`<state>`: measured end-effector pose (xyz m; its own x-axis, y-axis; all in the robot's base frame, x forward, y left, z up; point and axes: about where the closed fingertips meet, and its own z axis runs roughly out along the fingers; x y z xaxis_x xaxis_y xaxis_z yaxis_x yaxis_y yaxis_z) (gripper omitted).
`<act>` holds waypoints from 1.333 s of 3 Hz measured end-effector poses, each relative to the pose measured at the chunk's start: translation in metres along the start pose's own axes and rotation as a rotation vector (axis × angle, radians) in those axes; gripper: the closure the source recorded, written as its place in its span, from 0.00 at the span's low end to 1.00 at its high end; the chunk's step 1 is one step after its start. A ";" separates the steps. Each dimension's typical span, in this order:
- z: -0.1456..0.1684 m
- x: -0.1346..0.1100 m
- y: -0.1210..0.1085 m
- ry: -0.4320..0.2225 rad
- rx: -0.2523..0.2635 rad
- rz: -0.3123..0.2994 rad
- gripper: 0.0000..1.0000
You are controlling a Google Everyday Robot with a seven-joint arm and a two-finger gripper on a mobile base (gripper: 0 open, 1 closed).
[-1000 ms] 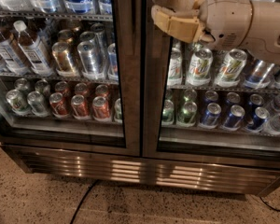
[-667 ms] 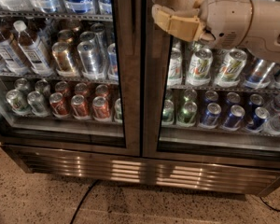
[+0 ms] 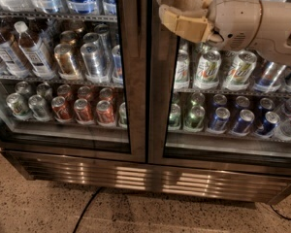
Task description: Open right fridge door
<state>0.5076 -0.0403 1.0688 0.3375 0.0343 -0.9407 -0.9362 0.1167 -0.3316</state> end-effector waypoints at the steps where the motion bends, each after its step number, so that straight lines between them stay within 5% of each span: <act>1: -0.001 0.002 -0.006 0.000 0.000 0.000 1.00; 4: -0.002 0.005 -0.010 -0.002 0.000 0.002 1.00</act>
Offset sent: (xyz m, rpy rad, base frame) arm -0.0477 0.0119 -0.1823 -0.0515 0.3909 0.0373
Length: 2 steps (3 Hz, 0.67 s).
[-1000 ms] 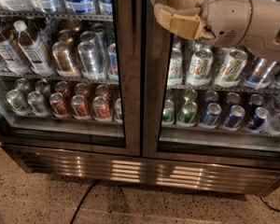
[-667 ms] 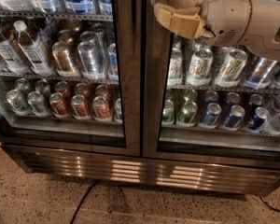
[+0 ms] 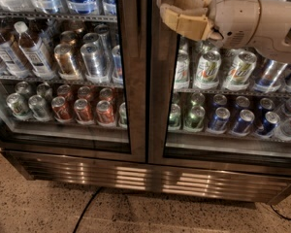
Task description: Open right fridge door
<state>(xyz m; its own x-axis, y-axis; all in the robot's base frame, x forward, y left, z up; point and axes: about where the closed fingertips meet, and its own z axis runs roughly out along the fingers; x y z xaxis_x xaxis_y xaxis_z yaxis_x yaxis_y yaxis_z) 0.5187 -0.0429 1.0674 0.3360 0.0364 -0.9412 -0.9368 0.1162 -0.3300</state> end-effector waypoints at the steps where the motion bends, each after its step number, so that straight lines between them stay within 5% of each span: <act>1: 0.000 0.000 -0.001 0.000 0.000 0.000 1.00; 2: -0.001 0.001 -0.002 0.000 0.000 0.000 1.00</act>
Offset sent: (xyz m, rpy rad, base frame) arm -0.1770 -0.0383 -0.0885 0.1197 0.1000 -0.0237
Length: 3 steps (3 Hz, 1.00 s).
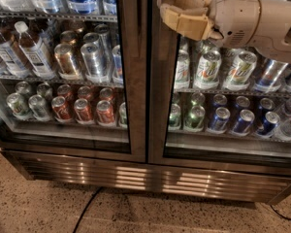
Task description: Open right fridge door
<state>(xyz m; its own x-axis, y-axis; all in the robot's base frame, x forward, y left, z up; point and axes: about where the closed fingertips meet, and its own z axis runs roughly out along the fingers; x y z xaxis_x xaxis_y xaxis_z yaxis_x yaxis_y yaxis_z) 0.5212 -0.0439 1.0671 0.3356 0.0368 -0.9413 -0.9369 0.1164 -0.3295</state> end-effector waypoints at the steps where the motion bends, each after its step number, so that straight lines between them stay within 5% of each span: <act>1: 0.000 0.001 0.001 -0.001 0.001 0.002 1.00; 3: -0.001 0.002 0.001 -0.003 0.004 0.003 1.00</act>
Offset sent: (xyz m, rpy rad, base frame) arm -0.2001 -0.0591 -0.0897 0.1390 0.0911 -0.0994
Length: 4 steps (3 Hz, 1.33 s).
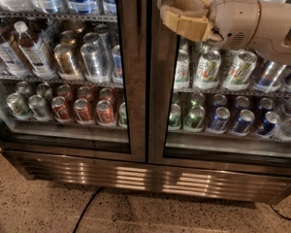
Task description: Open right fridge door
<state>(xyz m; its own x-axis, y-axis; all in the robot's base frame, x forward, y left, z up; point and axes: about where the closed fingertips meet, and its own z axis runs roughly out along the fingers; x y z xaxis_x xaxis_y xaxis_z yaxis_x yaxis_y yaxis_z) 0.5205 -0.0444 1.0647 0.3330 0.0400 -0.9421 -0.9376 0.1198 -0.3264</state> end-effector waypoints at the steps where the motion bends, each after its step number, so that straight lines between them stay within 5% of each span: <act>1: 0.000 0.001 0.000 -0.001 0.001 0.001 1.00; 4: -0.002 0.003 0.001 -0.003 0.008 0.005 1.00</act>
Offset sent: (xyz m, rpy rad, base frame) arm -0.2211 -0.0804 -0.1068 0.1531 0.1251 -0.1770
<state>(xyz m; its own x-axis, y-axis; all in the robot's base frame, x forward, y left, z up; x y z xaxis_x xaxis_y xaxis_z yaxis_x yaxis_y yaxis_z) 0.5205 -0.0461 1.0612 0.3290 0.0433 -0.9433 -0.9383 0.1273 -0.3214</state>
